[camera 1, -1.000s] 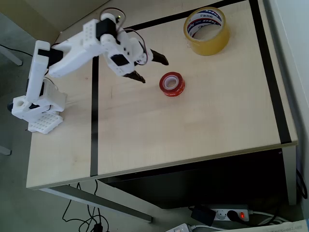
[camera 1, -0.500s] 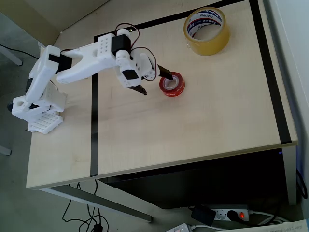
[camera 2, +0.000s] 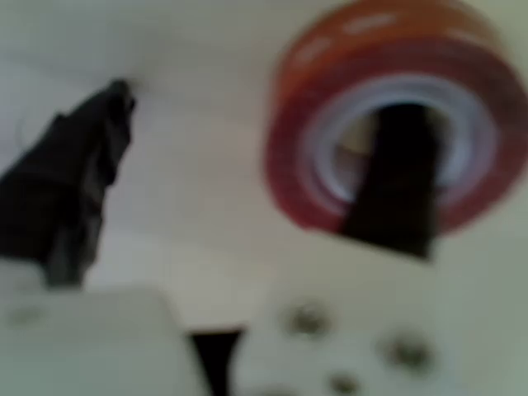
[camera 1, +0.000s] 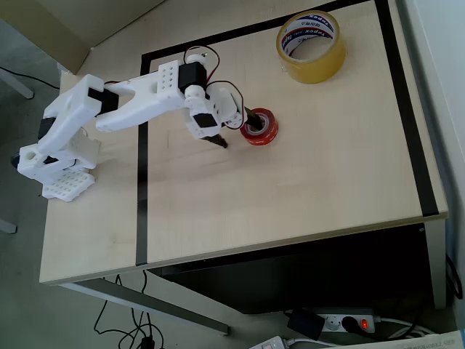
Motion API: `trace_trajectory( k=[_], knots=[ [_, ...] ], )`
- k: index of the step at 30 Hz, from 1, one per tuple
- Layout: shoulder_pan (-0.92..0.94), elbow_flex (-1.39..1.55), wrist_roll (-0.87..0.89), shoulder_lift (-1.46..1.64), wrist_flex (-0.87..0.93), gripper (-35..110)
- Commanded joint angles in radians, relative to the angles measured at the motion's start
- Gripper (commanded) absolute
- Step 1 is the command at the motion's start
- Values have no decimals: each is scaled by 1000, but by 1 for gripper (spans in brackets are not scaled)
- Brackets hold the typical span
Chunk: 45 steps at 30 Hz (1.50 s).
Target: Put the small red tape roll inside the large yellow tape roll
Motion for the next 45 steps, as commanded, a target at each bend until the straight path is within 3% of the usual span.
trace_trajectory(
  k=[1, 10, 16, 27, 45],
  knots=[
    [21, -141, 18, -38, 31, 1],
    [29, -591, 3, -75, 31, 0],
    [-37, -598, -38, 92, -15, 0],
    [-156, -598, -38, 170, -321, 0],
    [-252, -598, -26, -44, -755, 0]
  ],
)
